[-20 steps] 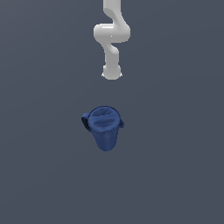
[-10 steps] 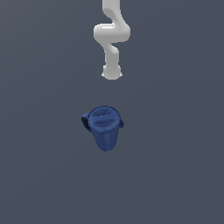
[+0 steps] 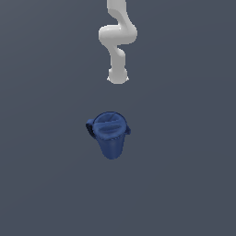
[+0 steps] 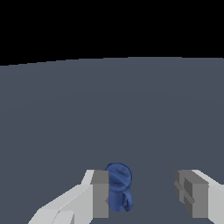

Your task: Pick up the object and move it to a goal position.

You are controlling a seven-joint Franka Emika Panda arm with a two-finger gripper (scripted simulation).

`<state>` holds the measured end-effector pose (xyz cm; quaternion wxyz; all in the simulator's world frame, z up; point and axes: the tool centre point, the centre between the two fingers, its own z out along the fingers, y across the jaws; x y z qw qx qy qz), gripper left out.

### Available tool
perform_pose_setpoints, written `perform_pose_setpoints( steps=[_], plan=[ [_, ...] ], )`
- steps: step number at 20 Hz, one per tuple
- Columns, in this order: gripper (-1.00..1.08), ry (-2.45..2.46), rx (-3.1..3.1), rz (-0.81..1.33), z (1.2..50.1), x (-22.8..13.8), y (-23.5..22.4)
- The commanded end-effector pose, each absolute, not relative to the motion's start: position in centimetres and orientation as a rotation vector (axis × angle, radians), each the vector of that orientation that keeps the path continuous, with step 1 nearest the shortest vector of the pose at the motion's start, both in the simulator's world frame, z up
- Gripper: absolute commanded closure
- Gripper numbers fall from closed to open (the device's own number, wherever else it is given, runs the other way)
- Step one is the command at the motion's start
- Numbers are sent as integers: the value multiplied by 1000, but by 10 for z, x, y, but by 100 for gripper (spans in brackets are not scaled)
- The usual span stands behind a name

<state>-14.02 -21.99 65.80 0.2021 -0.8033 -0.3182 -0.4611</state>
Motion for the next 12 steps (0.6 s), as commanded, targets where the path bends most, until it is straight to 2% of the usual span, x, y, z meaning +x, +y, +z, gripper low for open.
perform_pose_setpoints(
  steps=[1,6,12],
  plan=[
    [-20,-915,-2164,-1328,645,-136,-239],
    [-20,-944,-2010,-1384,604,-118,-272],
    [-20,-959,-1837,-1420,531,-85,-294]
  ],
)
